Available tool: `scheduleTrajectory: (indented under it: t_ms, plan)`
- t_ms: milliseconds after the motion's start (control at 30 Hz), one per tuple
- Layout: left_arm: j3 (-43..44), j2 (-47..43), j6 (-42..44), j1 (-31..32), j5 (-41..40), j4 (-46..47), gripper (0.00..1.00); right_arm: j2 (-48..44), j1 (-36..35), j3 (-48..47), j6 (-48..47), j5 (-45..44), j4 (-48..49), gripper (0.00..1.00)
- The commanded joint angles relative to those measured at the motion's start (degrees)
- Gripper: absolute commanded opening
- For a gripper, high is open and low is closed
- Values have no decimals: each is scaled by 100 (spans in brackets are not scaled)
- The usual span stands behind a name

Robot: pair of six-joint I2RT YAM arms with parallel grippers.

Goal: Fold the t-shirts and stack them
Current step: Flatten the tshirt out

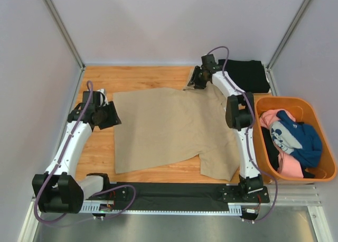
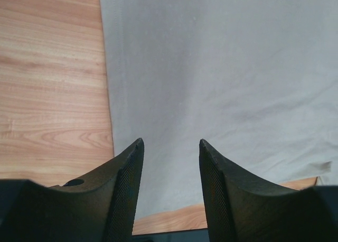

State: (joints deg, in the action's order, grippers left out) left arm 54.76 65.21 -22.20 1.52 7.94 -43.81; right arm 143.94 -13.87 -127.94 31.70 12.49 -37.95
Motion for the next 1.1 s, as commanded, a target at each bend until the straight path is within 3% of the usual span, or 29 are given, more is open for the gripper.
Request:
scheduleTrajectory:
  t_ms: [0,100,200,233,300,367,433,600,700,800,933,1067]
  plan:
    - [-9,-114,-4,6,137,189,53,-41,-151,-117,29,60,341,42]
    - [-27,-158,-4,6,146,198,53,-24,-291,-161,274,472,752,39]
    - [-18,-167,-4,6,146,215,53,221,-659,-423,1009,1569,2166,35]
    - [-18,-167,-13,6,129,207,53,579,-748,-1138,1126,1868,2718,34]
    - [-18,-167,-4,6,59,207,53,1185,-959,-2037,901,1775,2741,38]
    - [-36,-193,5,6,40,206,53,1286,-977,-2306,907,1407,2845,54]
    - [-53,-210,14,6,-3,189,52,910,-890,-1860,1031,1204,3187,78]
    - [-54,-149,5,15,-21,198,52,-696,-644,345,645,1063,3277,84]
    - [51,26,5,15,-109,189,52,-1610,-503,1320,40,616,2438,85]
    - [288,369,-135,15,144,136,53,-2218,-477,1762,-655,-534,1113,87]
    - [439,1053,-530,15,454,372,53,-2633,-477,2263,-1174,-1834,132,90]
    - [640,1871,-865,59,541,610,52,-2705,-485,2502,-1465,-2487,-545,93]
